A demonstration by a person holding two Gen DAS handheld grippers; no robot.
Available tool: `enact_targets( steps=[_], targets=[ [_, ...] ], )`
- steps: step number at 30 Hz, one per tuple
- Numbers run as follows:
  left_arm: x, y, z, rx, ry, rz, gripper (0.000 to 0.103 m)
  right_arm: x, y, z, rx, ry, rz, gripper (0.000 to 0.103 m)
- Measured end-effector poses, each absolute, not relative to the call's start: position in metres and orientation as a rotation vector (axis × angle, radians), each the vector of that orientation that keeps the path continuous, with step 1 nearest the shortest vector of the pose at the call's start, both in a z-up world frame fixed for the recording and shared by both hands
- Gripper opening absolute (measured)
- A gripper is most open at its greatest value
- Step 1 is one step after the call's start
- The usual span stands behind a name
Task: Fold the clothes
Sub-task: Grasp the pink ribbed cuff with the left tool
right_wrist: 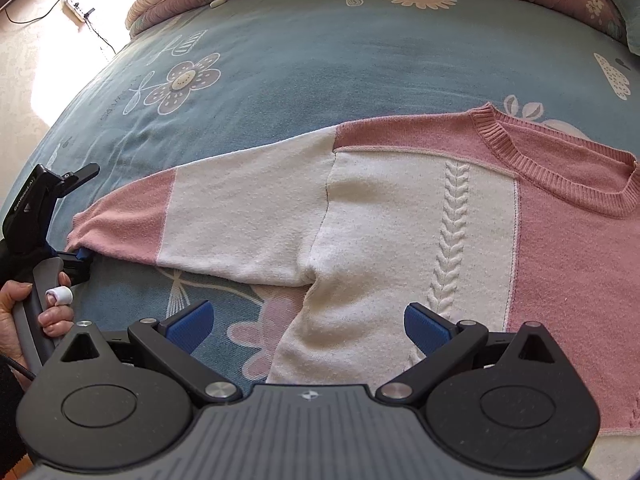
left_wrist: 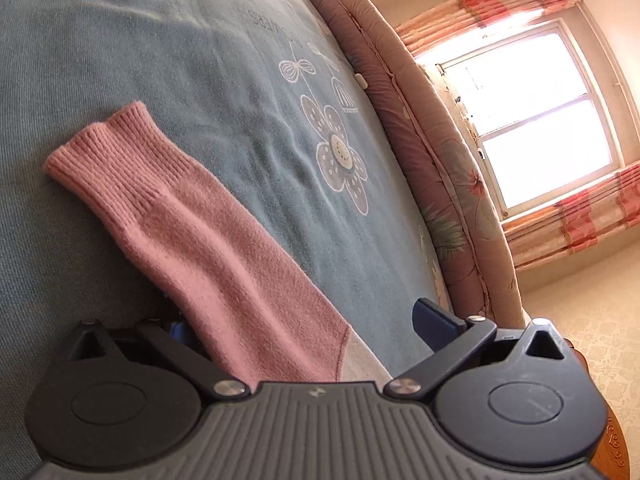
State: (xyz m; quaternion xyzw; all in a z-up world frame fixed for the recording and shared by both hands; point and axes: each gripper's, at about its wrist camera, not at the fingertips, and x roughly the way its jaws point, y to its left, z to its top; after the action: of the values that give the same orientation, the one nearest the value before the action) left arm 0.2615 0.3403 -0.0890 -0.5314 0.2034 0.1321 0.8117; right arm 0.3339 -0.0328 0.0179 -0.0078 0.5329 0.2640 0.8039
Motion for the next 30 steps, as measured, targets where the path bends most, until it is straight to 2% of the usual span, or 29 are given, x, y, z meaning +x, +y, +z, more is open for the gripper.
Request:
enact_targets(
  steps=[8,16,21,30],
  targets=[
    [0.296,0.354,-0.086,-1.084,0.386,0.325,0.102,0.333,-0.035,0.014,-0.018,1.148,0.551,0.103],
    [0.294,0.333,-0.068,-1.054,0.396,0.255,0.102,0.33,-0.045,0.014,-0.004,1.141,0.539,0.103],
    [0.314,0.334,-0.077,-0.999,0.46,0.28,0.102,0.324,-0.052,0.007,0.027,1.144,0.543,0.103],
    [0.322,0.309,-0.029,-0.895,0.401,0.244,0.102,0.314,-0.08,0.005,0.064,1.113,0.555,0.103]
  ],
)
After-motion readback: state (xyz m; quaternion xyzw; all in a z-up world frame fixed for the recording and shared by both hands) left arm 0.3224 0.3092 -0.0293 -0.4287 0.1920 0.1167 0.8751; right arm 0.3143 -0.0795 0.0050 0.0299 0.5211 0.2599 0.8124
